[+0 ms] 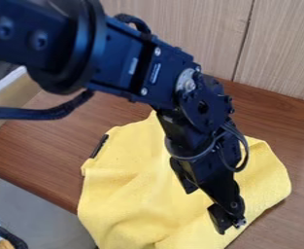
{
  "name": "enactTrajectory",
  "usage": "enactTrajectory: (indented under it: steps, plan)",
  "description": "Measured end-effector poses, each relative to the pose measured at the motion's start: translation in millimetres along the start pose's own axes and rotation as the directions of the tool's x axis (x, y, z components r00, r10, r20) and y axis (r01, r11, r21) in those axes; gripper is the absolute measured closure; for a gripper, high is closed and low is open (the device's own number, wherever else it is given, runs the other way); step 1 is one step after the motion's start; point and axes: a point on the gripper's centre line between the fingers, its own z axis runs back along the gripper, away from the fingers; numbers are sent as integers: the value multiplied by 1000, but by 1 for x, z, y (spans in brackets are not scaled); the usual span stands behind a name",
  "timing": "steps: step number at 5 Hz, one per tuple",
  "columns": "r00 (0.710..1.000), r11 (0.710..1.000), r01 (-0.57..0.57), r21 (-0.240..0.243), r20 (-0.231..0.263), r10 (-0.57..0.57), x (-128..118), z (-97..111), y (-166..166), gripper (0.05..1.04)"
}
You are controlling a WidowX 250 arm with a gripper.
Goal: Move the cloth from the bottom to the top
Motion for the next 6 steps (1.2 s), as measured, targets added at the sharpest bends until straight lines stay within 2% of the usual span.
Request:
enactTrajectory:
  steps: [1, 2, 3, 4, 6]
  plan:
    - [1000, 1000, -4, -3, -20, 4, -3, -3, 0, 85]
    - [997, 999, -32, 6, -63, 32, 5, -9, 15, 85]
    - [996, 999, -43, 28, -79, 45, 20, -13, 29, 85]
    - [995, 998, -50, 24, -82, 52, 37, -20, 46, 85]
    - [990, 1000, 12, 19, -142, -9, 78, -52, 78, 85]
